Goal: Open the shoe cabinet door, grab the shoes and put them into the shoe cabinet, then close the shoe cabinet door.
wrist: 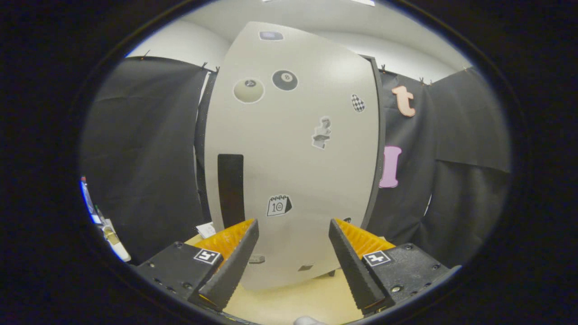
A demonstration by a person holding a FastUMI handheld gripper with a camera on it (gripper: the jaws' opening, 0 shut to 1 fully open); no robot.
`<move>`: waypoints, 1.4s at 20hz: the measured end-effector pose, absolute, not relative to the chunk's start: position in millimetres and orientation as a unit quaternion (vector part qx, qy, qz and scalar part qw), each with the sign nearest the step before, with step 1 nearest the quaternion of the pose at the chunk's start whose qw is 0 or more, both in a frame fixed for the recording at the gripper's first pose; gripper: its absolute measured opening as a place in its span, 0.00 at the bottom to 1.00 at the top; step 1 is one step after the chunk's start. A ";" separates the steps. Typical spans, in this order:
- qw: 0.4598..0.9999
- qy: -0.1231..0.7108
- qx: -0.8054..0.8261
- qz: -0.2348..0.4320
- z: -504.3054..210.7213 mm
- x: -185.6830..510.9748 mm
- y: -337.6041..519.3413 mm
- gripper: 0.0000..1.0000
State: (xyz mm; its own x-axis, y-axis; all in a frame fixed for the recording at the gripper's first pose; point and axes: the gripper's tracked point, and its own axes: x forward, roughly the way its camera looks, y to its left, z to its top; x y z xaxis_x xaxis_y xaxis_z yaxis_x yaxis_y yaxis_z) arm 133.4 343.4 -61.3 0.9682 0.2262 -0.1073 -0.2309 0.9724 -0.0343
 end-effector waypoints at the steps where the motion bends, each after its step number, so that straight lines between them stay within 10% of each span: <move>1: 0.992 0.051 -0.021 0.112 -59.6 132.9 343.6 1.00; 28: 1.000 0.021 0.019 0.006 -18.8 19.5 138.6 1.00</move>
State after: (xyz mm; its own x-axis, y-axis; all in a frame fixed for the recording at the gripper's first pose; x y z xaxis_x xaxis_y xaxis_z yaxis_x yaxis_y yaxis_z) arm 19.5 138.6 -18.8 0.9991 0.0121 -0.0415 -0.0105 0.9992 0.0389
